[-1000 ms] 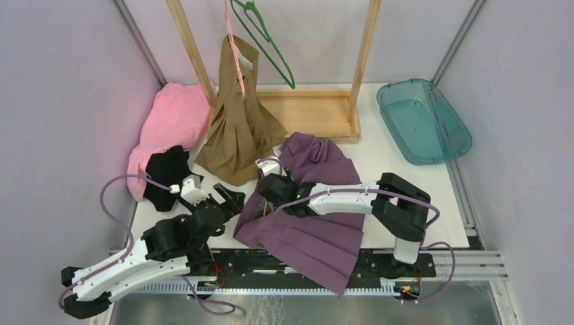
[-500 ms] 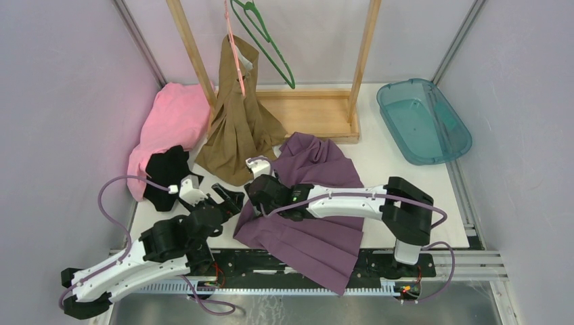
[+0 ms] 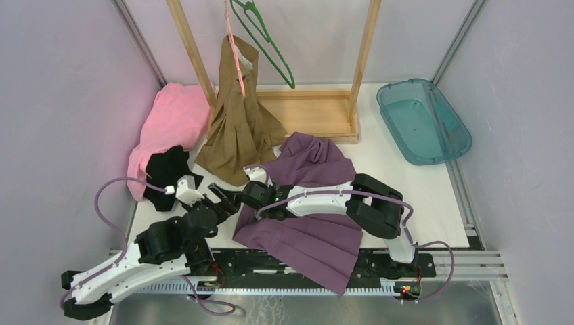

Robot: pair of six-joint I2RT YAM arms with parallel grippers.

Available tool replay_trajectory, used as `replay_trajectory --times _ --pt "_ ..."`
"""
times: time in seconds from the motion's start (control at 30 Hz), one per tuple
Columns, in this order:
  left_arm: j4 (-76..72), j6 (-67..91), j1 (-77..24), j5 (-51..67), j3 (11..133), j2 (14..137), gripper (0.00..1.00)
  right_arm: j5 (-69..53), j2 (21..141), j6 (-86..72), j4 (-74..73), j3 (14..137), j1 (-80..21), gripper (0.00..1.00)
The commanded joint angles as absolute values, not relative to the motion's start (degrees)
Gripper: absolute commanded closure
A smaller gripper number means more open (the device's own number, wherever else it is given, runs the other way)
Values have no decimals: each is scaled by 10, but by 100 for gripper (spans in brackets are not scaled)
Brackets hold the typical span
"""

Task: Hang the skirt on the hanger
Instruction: Hang the skirt on the hanger.

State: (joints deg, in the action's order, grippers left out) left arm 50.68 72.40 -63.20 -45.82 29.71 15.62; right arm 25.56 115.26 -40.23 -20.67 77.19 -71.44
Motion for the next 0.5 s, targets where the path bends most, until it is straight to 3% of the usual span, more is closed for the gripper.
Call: replay_trajectory --times 0.0,0.23,0.47 --pt "502 694 -634 -465 311 137 1 235 1193 -411 -224 808 -712 43" --pt "478 676 -634 -440 304 139 1 220 1160 -369 -246 757 -703 79" --pt "401 638 -635 -343 303 277 1 212 1065 -268 -280 695 -688 92"
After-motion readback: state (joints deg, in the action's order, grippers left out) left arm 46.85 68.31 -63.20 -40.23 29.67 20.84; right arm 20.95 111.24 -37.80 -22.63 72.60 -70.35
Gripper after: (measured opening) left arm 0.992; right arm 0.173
